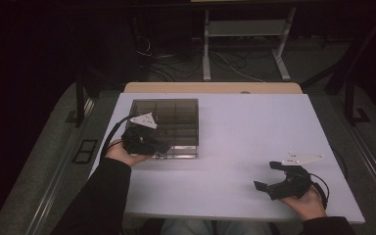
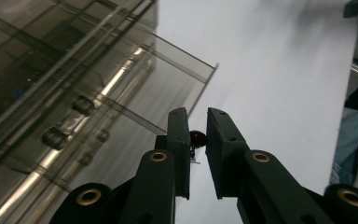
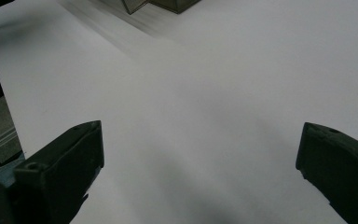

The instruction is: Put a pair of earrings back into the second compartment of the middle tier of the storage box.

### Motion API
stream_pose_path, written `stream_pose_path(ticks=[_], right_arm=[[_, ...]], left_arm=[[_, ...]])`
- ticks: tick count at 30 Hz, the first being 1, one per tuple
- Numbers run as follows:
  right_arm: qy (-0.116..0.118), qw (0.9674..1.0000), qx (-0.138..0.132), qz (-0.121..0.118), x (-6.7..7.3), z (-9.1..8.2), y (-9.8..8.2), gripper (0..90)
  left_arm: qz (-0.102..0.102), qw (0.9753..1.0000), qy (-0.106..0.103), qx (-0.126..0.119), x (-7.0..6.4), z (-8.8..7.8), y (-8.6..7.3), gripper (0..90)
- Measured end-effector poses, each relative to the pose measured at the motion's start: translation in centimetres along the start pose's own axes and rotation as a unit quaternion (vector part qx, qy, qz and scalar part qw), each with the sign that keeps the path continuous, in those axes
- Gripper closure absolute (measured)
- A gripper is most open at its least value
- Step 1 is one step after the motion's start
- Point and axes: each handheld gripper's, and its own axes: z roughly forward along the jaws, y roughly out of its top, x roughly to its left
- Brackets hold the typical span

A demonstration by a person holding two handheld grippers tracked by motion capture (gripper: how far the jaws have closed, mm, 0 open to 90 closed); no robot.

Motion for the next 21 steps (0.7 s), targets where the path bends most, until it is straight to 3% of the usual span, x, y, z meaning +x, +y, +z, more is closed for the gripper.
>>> stream_pose_path(ticks=[4,21], right_arm=[[0.001,1.0000,0.001,0.002,0.0,0.0,0.0,0.5],[0.000,1.0000,0.003,-0.003,0.0,0.1,0.0,0.5]], left_arm=[[-0.015,0.9998,0.011,-0.008,1.1,0.1,-0.2,78.4],[-0.051,0.9981,0.034,-0.008,3.3,1.9,-1.6,78.4]])
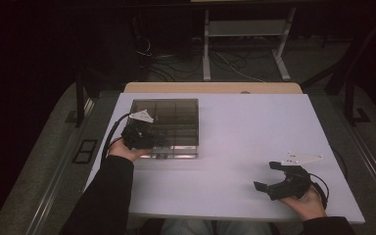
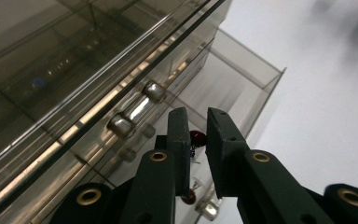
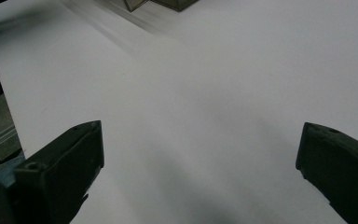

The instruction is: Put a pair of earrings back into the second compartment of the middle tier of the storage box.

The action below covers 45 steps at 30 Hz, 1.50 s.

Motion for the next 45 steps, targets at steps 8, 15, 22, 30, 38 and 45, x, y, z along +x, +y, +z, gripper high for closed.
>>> stream_pose_path(ticks=[8,15,22,30,38,45], right_arm=[[-0.001,1.0000,0.000,-0.002,0.0,0.0,0.0,0.5],[-0.001,1.0000,0.001,-0.003,0.0,0.0,0.0,0.5],[-0.002,1.0000,0.001,-0.003,0.0,0.0,0.0,0.5],[-0.005,1.0000,-0.001,-0.004,0.1,0.0,0.0,0.5],[-0.006,1.0000,-0.005,-0.001,0.1,-0.3,0.0,0.5],[-0.006,1.0000,-0.006,-0.002,0.1,-0.2,0.0,0.5]], left_arm=[[-0.011,0.9999,0.006,0.011,0.5,1.0,-0.5,78.4],[-0.011,0.9997,0.004,0.024,0.6,1.5,-0.5,73.0],[-0.011,0.9999,0.002,0.011,0.0,0.7,-0.3,61.2],[-0.016,0.9998,-0.006,-0.014,-0.7,-0.7,-0.4,37.0],[-0.024,0.9985,-0.004,-0.049,-1.9,-2.0,-0.5,11.6],[-0.027,0.9958,0.002,-0.088,-3.4,-2.6,-1.2,0.0]])
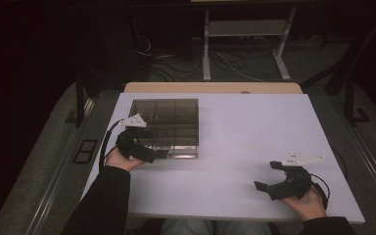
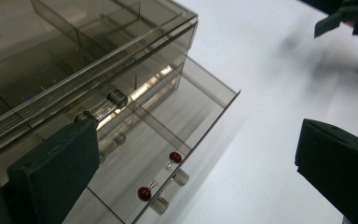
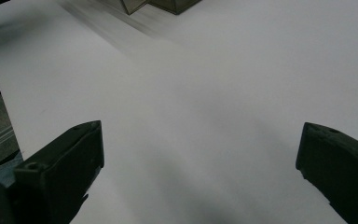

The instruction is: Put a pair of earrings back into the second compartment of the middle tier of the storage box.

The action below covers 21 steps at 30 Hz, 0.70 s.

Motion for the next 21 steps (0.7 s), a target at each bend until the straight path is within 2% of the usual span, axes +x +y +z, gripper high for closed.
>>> stream_pose_path(ticks=[8,21], right_arm=[[0.000,1.0000,-0.001,0.002,0.0,0.0,0.0,0.5],[0.001,1.0000,0.001,0.002,0.0,0.0,0.0,0.5]], left_arm=[[0.001,0.9990,0.022,-0.039,-1.0,-0.4,-1.6,0.0],[-0.008,0.9979,0.013,-0.064,-2.2,0.4,-4.3,0.0]])
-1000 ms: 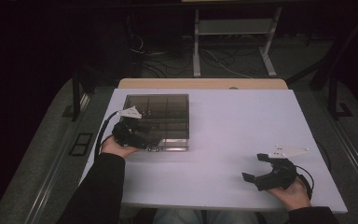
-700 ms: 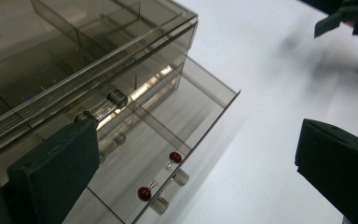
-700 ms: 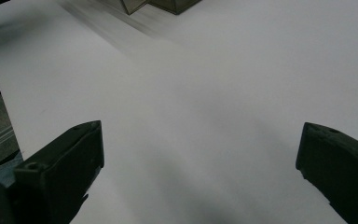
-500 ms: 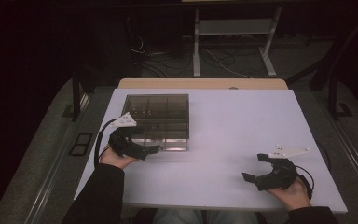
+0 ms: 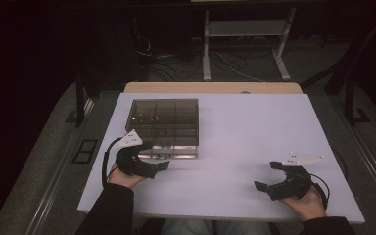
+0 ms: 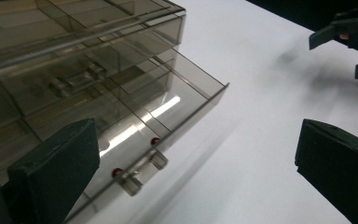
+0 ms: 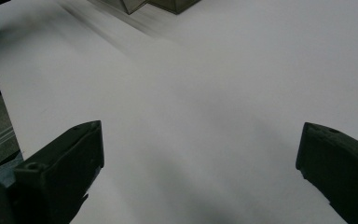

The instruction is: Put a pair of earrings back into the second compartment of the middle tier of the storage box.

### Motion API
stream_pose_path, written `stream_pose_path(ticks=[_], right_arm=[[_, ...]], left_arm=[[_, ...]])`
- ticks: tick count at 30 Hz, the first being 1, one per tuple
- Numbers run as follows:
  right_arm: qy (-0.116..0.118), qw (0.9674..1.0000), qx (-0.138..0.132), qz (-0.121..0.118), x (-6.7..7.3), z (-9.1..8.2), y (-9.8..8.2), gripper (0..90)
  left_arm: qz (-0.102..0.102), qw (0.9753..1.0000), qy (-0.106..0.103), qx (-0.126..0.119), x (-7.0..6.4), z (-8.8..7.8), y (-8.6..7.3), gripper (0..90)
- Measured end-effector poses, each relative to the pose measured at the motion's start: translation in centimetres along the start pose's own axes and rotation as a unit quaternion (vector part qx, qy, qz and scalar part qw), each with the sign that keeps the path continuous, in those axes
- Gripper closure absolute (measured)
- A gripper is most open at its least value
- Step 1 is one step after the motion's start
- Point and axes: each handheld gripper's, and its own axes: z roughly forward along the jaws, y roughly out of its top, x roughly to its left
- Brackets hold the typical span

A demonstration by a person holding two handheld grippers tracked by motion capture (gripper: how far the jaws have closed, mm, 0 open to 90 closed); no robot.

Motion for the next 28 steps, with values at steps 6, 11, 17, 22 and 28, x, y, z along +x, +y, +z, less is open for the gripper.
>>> stream_pose_path(ticks=[6,11,17,22,28], right_arm=[[0.001,1.0000,0.000,-0.001,0.0,0.0,0.0,0.5],[0.001,1.0000,0.000,0.002,0.0,0.0,0.0,0.5],[0.003,1.0000,-0.001,0.004,0.0,0.0,0.0,0.5],[0.005,1.0000,-0.004,0.006,-0.1,-0.1,0.0,0.5],[0.005,1.0000,-0.004,0.007,-0.2,0.0,0.0,0.5]], left_arm=[[0.006,1.0000,-0.003,-0.006,-0.7,0.1,-0.9,0.0],[0.014,0.9999,0.003,-0.009,-1.1,0.3,-1.7,0.0],[0.020,0.9996,0.010,-0.016,-1.6,0.6,-2.7,0.0],[0.034,0.9994,0.009,-0.002,-1.9,1.2,-3.5,0.0],[0.038,0.9992,0.010,0.006,-1.8,1.4,-3.8,0.0]])
